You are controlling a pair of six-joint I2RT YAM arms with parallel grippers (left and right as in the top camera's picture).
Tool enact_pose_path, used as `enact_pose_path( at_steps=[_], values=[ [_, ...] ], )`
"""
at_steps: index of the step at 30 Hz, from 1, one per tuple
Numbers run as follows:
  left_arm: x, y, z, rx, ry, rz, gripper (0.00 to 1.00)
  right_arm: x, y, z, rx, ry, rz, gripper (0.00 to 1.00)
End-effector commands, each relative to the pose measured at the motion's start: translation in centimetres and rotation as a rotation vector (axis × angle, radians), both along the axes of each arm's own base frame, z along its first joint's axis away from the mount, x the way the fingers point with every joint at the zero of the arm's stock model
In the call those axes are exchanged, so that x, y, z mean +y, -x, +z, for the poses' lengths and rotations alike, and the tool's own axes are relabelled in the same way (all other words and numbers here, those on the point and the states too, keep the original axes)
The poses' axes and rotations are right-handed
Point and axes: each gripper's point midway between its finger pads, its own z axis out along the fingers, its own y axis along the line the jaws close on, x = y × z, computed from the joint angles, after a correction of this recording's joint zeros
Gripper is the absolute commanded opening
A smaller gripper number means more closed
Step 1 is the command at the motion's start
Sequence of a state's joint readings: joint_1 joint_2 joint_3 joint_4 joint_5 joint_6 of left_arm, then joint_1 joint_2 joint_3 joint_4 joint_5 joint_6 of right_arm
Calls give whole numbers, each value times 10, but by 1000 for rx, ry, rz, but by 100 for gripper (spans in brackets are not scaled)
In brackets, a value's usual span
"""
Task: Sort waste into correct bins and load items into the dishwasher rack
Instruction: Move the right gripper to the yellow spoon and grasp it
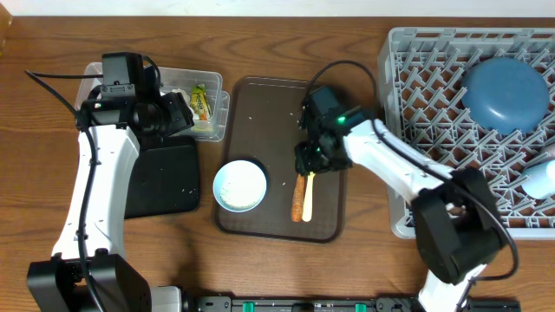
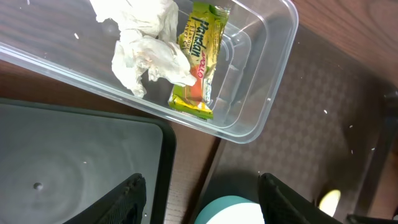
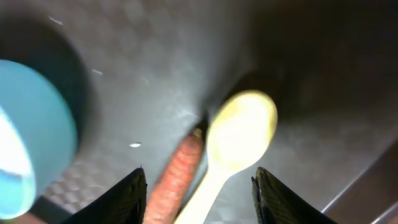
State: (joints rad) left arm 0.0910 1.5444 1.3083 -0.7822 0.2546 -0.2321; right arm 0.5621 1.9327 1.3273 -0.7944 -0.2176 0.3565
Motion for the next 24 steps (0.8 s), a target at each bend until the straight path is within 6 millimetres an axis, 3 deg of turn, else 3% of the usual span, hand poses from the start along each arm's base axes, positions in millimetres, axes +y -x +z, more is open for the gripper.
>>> enact_pose_path(
  at_steps=[1,11,24],
  values=[
    [3,0,1,-1,-11,10,60,-9,4,-13,-3,110,-43,54],
    [3,1,-1,6,-11,9,60,-22,8,-18,10,183,-83,52],
    [3,6,-11,27,-9,10,60,-11,14,-20,1,190,-48,50]
  ],
)
